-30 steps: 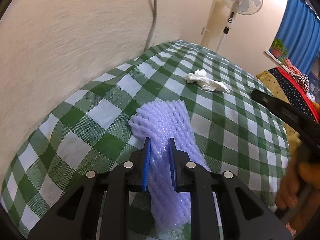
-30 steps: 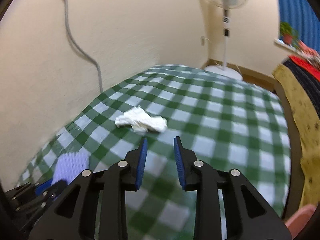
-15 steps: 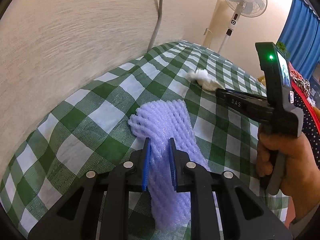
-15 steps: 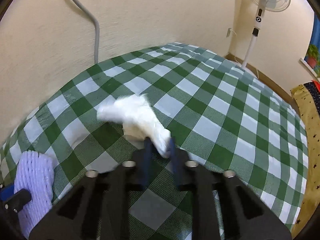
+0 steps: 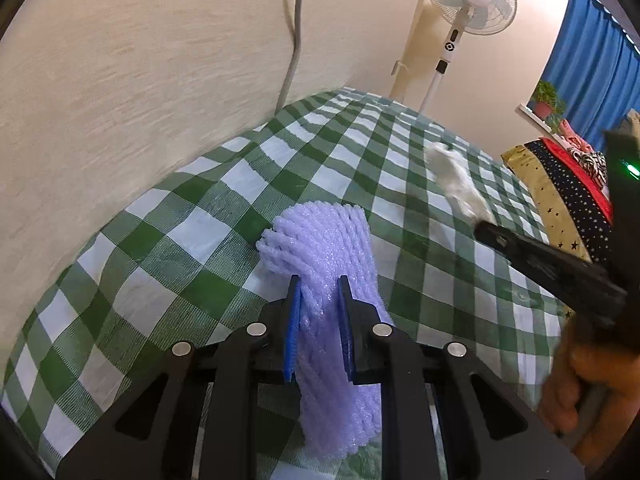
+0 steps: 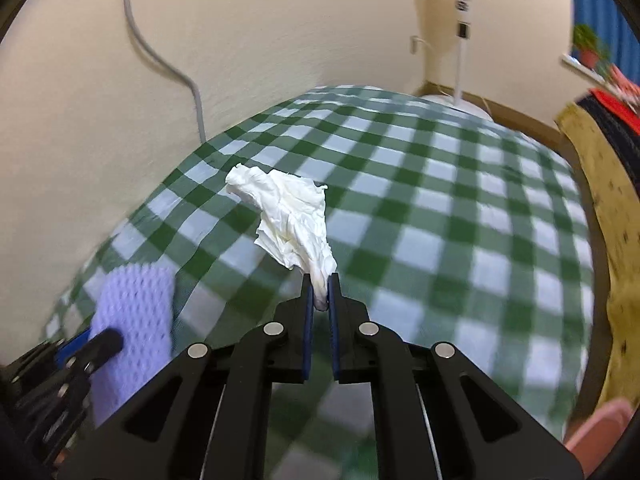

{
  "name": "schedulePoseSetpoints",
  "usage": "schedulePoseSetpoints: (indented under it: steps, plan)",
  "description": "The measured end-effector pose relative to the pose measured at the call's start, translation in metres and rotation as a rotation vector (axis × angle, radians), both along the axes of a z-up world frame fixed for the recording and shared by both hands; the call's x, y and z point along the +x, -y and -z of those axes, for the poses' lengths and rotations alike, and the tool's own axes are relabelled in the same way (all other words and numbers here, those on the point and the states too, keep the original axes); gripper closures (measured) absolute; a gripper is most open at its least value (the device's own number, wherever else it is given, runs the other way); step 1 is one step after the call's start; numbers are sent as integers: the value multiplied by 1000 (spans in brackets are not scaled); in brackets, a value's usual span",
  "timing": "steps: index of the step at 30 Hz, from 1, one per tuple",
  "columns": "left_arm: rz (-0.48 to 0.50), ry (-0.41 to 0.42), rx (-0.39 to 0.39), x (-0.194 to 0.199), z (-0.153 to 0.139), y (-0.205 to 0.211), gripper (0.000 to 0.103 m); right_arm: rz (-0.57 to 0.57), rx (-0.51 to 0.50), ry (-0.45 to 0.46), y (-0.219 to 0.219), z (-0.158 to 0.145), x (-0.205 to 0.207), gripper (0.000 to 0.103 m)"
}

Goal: Collect trash
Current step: 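Carry the foam mesh and tissue over the pink bin with both tools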

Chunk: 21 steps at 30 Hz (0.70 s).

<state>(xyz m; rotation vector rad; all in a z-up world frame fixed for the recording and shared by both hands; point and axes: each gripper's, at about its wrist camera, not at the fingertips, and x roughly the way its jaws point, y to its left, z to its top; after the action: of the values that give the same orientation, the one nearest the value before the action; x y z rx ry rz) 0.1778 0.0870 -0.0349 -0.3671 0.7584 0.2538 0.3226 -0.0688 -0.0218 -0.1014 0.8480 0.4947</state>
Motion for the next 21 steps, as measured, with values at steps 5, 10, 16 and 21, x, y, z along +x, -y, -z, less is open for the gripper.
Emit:
schedulePoseSetpoints:
  steps: [5, 10, 16, 21]
  plan:
    - [31, 22, 7, -10, -9, 10, 86, 70, 28, 8, 36, -17, -42, 96]
    - [80, 54, 17, -21, -20, 24, 86, 118, 55, 21, 59, -35, -76, 96]
    - [136, 97, 23, -38, -35, 40, 86, 153, 80, 36, 80, -59, -114, 96]
    - [173, 122, 28, -50, -45, 51, 86, 179, 84, 65, 100, -80, -145, 96]
